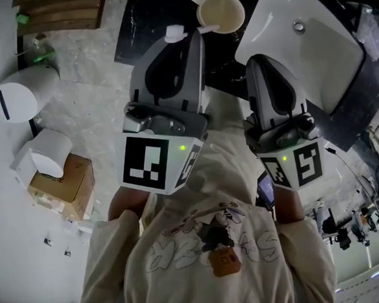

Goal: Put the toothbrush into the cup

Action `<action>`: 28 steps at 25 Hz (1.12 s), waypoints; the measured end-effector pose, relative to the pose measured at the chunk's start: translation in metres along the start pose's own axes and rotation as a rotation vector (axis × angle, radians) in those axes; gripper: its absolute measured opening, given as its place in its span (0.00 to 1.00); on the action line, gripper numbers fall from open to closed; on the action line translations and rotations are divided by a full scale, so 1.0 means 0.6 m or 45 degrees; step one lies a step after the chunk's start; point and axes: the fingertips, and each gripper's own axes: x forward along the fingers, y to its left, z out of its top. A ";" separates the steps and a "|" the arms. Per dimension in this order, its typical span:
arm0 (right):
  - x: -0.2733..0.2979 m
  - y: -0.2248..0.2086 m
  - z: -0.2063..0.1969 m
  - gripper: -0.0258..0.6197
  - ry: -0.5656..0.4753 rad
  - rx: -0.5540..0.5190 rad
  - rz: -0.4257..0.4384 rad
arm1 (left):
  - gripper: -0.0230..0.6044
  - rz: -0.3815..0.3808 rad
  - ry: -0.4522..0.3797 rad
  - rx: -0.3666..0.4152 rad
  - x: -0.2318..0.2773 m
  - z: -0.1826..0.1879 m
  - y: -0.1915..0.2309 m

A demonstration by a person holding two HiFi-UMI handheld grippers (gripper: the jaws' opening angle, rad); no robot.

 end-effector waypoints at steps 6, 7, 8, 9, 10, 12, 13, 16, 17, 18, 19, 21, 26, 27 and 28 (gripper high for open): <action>0.006 -0.015 -0.012 0.09 0.016 0.031 -0.011 | 0.09 -0.006 0.061 0.005 0.011 -0.026 -0.003; 0.007 -0.017 -0.014 0.09 0.017 0.036 -0.012 | 0.09 -0.008 0.070 0.005 0.012 -0.030 -0.003; 0.008 -0.019 -0.017 0.09 0.018 0.041 -0.013 | 0.09 -0.009 0.077 0.007 0.014 -0.034 -0.003; 0.009 -0.021 -0.019 0.09 0.019 0.046 -0.014 | 0.09 -0.010 0.084 0.010 0.016 -0.039 -0.003; 0.010 -0.021 -0.021 0.09 0.019 0.050 -0.015 | 0.09 -0.012 0.092 0.013 0.017 -0.043 -0.003; 0.011 -0.021 -0.025 0.09 0.020 0.057 -0.018 | 0.09 -0.019 0.109 0.016 0.018 -0.052 -0.003; 0.012 -0.021 -0.026 0.09 0.020 0.060 -0.020 | 0.09 -0.024 0.119 0.020 0.019 -0.057 -0.003; 0.014 -0.023 -0.029 0.09 0.015 0.065 -0.026 | 0.09 -0.040 0.149 0.040 0.025 -0.071 -0.005; 0.014 -0.024 -0.030 0.09 0.014 0.066 -0.029 | 0.09 -0.044 0.161 0.046 0.027 -0.076 -0.005; 0.014 -0.025 -0.032 0.09 0.014 0.070 -0.033 | 0.09 -0.046 0.173 0.051 0.030 -0.081 -0.005; 0.015 -0.026 -0.033 0.09 0.014 0.074 -0.037 | 0.09 -0.048 0.185 0.053 0.032 -0.086 -0.005; 0.015 -0.028 -0.035 0.09 0.016 0.080 -0.044 | 0.09 -0.060 0.207 0.055 0.036 -0.094 -0.004; 0.013 -0.034 -0.037 0.09 0.020 0.095 -0.061 | 0.09 -0.112 0.279 0.070 0.045 -0.121 -0.013; 0.013 -0.035 -0.036 0.09 0.019 0.096 -0.064 | 0.14 -0.128 0.291 0.070 0.046 -0.125 -0.016; 0.013 -0.035 -0.035 0.09 0.017 0.097 -0.065 | 0.18 -0.141 0.299 0.070 0.047 -0.128 -0.019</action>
